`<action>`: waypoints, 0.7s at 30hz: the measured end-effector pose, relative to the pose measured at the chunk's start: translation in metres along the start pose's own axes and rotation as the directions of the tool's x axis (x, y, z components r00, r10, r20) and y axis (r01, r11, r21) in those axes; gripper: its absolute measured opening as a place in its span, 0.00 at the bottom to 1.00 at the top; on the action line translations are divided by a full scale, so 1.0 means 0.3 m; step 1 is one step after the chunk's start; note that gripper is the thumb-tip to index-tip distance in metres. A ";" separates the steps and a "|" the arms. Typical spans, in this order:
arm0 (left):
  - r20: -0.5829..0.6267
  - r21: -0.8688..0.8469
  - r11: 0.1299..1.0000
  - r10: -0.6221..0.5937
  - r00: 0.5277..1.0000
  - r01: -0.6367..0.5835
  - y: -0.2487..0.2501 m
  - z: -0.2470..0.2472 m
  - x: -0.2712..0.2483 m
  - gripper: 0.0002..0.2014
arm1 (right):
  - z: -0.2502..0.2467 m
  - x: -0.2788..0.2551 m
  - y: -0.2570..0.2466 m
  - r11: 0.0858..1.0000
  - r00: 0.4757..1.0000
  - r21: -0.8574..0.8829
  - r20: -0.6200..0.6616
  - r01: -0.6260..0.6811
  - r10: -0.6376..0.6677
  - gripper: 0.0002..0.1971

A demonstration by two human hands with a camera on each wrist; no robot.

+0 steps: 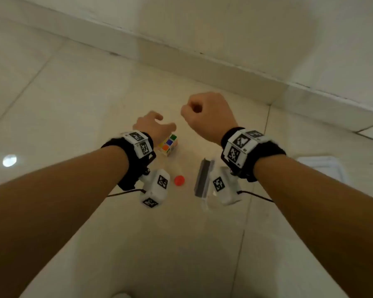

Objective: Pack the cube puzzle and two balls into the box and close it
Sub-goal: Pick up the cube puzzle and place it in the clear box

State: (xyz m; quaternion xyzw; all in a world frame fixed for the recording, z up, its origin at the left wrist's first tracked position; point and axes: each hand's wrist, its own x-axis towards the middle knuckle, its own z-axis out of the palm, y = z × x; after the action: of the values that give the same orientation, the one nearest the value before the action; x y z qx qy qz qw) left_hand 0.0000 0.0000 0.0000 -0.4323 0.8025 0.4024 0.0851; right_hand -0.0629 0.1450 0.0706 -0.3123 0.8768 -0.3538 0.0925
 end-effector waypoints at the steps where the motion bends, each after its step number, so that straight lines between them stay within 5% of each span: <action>1: 0.064 0.117 0.993 -0.011 0.998 0.003 -0.005 0.007 0.007 0.37 | 0.011 0.001 0.008 0.997 0.997 -0.059 0.053 0.051 -0.048 0.17; 4: 0.221 0.394 0.918 -0.043 0.974 -0.049 -0.004 0.044 0.020 0.47 | 0.034 -0.004 0.036 0.965 0.968 -0.176 0.194 0.195 -0.160 0.17; 9: 0.292 0.438 0.896 -0.062 0.954 -0.076 0.051 0.053 0.020 0.29 | 0.022 -0.045 0.094 0.960 0.971 -0.181 0.154 0.212 -0.186 0.17; 14: 0.470 -0.033 0.998 -0.024 0.882 0.045 0.152 -0.099 -0.021 0.17 | -0.041 -0.112 0.104 0.989 0.998 -0.137 0.032 0.054 -0.050 0.11; 18: 0.588 -0.431 0.899 0.218 0.779 0.073 0.193 -0.200 -0.079 0.17 | -0.106 -0.147 0.118 0.964 0.983 0.196 0.053 -0.181 0.174 0.38; 21: 0.636 -0.528 0.846 0.333 0.696 0.078 0.212 -0.217 -0.131 0.17 | -0.158 -0.176 0.124 0.979 0.993 0.171 0.049 -0.114 0.107 0.49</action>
State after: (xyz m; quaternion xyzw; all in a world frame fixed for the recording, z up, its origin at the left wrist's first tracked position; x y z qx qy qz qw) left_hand -0.0108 -0.0029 0.0985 -0.1911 0.5977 0.7415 0.2375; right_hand -0.0575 0.2247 0.0769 -0.2609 0.8567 -0.4167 0.1562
